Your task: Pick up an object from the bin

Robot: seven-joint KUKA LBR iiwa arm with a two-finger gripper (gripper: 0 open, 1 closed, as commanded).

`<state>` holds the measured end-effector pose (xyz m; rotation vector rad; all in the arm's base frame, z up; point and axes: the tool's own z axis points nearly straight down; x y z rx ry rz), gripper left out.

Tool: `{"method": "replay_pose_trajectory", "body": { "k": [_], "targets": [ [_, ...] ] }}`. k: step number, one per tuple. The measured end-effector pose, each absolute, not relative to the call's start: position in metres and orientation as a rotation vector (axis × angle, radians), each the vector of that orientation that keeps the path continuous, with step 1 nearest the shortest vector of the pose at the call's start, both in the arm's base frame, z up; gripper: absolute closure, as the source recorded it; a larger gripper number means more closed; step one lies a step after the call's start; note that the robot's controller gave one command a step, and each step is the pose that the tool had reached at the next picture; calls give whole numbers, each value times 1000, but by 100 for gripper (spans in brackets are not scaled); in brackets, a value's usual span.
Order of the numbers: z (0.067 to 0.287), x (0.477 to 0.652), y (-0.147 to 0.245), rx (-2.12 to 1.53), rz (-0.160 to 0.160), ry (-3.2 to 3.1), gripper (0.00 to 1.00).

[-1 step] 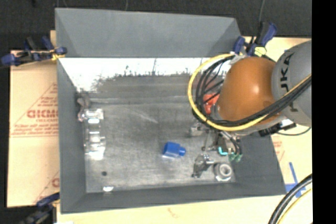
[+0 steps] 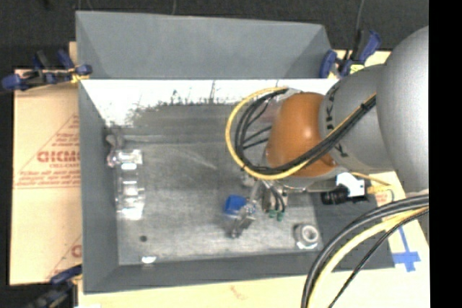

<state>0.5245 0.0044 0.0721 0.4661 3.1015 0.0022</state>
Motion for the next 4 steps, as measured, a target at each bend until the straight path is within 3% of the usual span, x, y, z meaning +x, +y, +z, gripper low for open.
{"method": "replay_pose_trajectory", "body": {
  "k": [1, 2, 3, 4],
  "targets": [
    [101, 515, -1, 610, 2, 3075, 0],
    [100, 504, 1, 856, 1, 3024, 0],
    [73, 516, -2, 1053, 5, 2958, 0],
    [74, 511, 12, 996, -2, 2968, 0]
  ]
}}
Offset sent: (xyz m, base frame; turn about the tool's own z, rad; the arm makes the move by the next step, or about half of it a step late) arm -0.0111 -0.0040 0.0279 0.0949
